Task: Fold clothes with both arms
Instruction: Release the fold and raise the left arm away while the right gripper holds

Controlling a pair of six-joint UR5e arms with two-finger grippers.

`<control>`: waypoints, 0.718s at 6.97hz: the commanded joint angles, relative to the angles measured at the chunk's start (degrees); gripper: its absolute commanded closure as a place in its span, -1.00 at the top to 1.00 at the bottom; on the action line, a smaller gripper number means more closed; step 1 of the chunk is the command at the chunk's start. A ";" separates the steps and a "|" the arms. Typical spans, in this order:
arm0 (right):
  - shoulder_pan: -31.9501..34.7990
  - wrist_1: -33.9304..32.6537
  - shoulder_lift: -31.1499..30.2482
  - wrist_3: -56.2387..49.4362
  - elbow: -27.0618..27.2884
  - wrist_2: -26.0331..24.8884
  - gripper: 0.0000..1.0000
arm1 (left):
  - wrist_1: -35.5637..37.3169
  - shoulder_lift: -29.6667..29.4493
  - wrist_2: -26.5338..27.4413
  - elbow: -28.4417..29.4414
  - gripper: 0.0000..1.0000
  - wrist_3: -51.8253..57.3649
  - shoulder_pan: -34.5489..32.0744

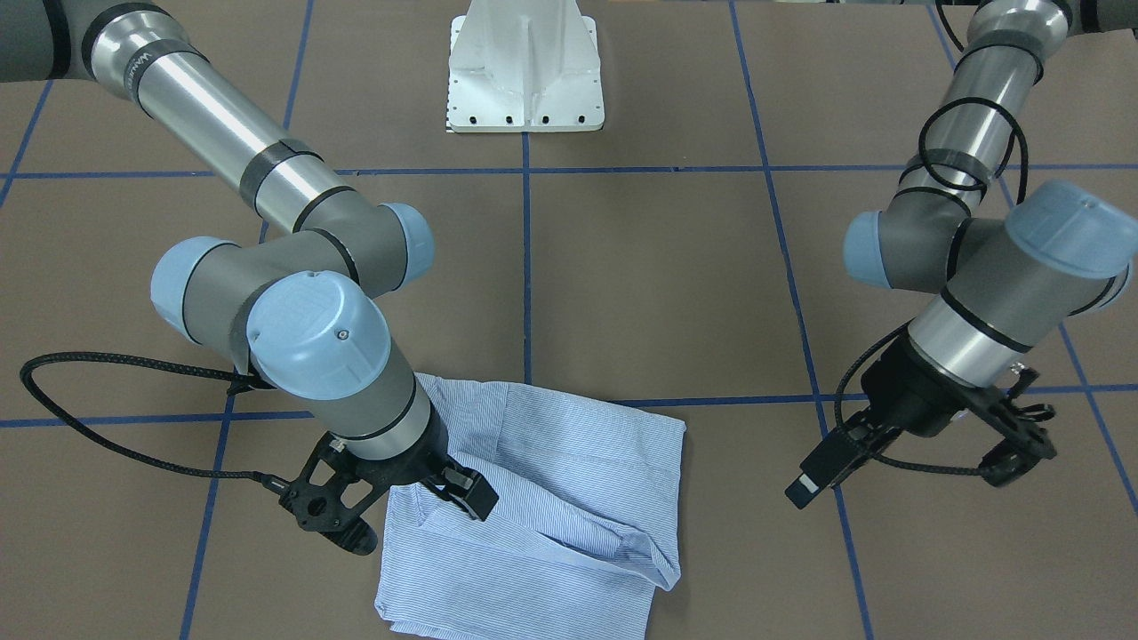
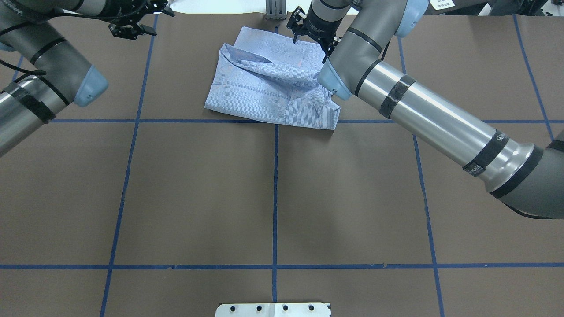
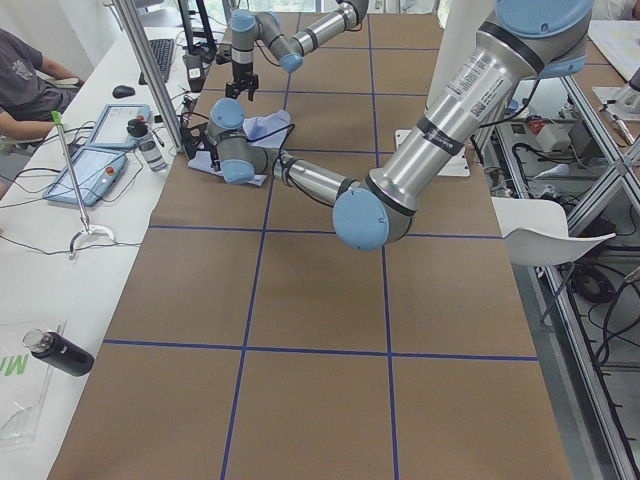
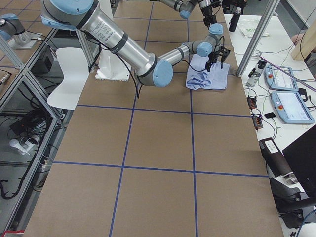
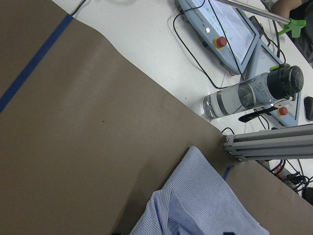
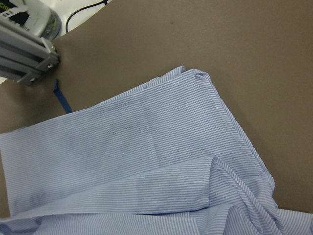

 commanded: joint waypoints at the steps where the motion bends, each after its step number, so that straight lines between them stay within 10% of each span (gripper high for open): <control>1: -0.66 4.16 -1.41 -4.27 0.66 -0.02 0.98 | -0.68 7.63 0.22 -6.61 0.50 6.66 -0.47; 5: -1.63 11.89 -1.51 -4.89 -4.59 -1.95 0.77 | -2.96 8.81 5.67 -6.56 0.50 7.48 -0.03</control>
